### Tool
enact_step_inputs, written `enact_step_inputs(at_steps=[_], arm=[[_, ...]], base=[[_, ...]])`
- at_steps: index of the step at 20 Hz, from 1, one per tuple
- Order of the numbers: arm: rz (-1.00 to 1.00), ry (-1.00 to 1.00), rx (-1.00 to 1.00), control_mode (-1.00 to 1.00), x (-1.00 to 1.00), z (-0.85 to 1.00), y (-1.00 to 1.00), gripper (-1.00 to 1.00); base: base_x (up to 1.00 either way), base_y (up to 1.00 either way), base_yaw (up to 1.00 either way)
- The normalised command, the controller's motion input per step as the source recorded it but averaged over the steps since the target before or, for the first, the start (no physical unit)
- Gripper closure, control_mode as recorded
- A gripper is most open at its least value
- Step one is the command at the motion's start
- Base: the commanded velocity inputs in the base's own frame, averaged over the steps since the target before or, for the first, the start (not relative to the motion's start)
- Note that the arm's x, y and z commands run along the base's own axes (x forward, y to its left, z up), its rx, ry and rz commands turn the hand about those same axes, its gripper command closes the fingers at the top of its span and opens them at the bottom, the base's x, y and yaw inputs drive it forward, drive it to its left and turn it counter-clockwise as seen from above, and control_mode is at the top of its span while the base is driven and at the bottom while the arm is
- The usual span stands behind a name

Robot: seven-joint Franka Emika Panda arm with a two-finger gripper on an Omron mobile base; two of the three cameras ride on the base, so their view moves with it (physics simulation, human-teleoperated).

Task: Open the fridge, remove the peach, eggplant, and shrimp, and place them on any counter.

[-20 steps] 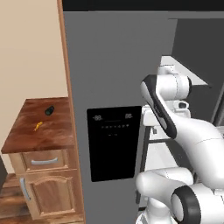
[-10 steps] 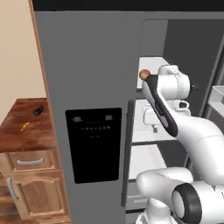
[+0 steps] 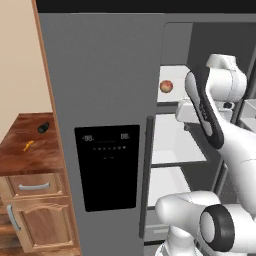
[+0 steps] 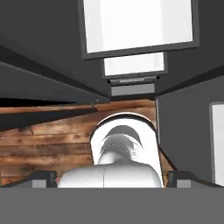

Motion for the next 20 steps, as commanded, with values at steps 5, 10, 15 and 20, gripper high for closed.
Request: enact_step_inputs(at_steps=[5,10,15,20], arm=[[0.16,-0.44,0.06,-1.00,0.37,0.75,-0.13,-1.00],[0.18,-0.34,0.01,-1.00,0.89,0.36,0.00,-1.00],[0.14,-0.16,0.00,-1.00,0.96,0.04,0.00,-1.00],[0.12,-0.13,0.00,-1.00,0.65,0.00,0.00,-1.00]], base=[[0.00,0.00,0.00],[0.00,0.00,0.00],[0.00,0.00,0.00],[0.00,0.00,0.00]])
